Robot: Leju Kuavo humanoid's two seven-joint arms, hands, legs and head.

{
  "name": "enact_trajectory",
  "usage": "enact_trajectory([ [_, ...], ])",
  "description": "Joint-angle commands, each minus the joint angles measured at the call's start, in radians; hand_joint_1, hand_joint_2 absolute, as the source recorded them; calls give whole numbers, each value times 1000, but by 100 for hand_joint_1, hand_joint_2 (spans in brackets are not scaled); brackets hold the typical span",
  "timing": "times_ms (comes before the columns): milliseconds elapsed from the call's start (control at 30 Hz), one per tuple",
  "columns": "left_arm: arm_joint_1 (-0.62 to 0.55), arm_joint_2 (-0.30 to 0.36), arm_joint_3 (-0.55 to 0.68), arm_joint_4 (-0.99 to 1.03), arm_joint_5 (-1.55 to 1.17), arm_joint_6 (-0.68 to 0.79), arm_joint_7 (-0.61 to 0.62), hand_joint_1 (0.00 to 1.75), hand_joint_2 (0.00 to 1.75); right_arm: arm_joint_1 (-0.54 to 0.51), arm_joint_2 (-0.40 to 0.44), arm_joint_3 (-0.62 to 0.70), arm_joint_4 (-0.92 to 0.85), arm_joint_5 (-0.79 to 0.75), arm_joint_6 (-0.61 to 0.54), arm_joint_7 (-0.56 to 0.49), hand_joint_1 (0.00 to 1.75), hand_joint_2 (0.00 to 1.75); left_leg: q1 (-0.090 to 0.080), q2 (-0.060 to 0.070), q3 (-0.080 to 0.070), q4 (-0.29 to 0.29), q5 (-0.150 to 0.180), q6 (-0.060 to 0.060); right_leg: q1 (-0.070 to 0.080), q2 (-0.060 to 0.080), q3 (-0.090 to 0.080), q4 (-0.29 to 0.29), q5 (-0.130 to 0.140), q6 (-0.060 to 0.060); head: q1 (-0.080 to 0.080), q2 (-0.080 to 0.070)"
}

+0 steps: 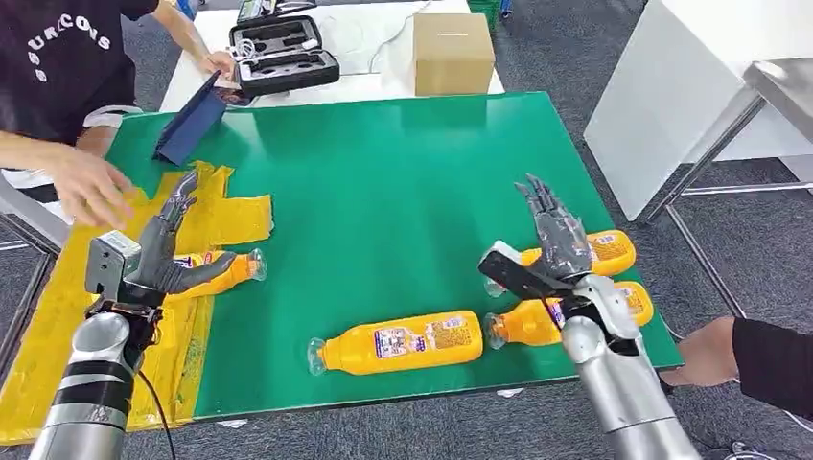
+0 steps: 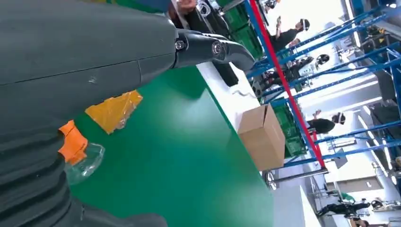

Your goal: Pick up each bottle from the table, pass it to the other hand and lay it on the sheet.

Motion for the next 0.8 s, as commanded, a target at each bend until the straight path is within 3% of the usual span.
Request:
enact_trajectory([
  [33, -111, -36, -46, 145, 1, 5, 8, 0, 175, -240, -119, 79, 269, -23, 97, -13, 0, 175, 0, 0, 2, 1, -1, 0, 0, -2, 1, 1, 0, -2, 0, 0],
  [200, -127, -32, -61, 170, 0, 13, 4, 0, 175, -236, -181, 95, 286, -36, 143, -37, 0, 175, 0, -1, 3, 0, 0, 0, 0, -3, 3, 0, -1, -2, 0, 0],
  [333, -174, -34, -76, 232, -6, 16, -3, 0, 175, -304, -284, 117, 341, -137, 311, -118, 0, 175, 0, -3, 2, 2, -1, 0, 0, -5, 3, 2, -2, -2, 0, 0],
  [533, -180, -34, -79, 245, -6, 17, -12, 0, 175, -315, -285, 123, 350, -153, 323, -123, 0, 175, 0, -1, 2, 1, 0, 0, 0, -2, 3, 0, -1, -2, 0, 0],
  [667, -208, -39, -87, 299, -1, 13, -32, 0, 175, -324, -345, 151, 378, -243, 407, -181, 0, 175, -1, -2, 3, 2, -1, 0, 0, -4, 3, 2, -2, -2, 0, 0],
  [800, -218, -36, -92, 324, -1, 17, -44, 0, 175, -298, -379, 176, 370, -252, 406, -194, 0, 175, 0, -3, 2, 1, 0, 0, 0, -5, 3, 0, -1, -2, 0, 0],
])
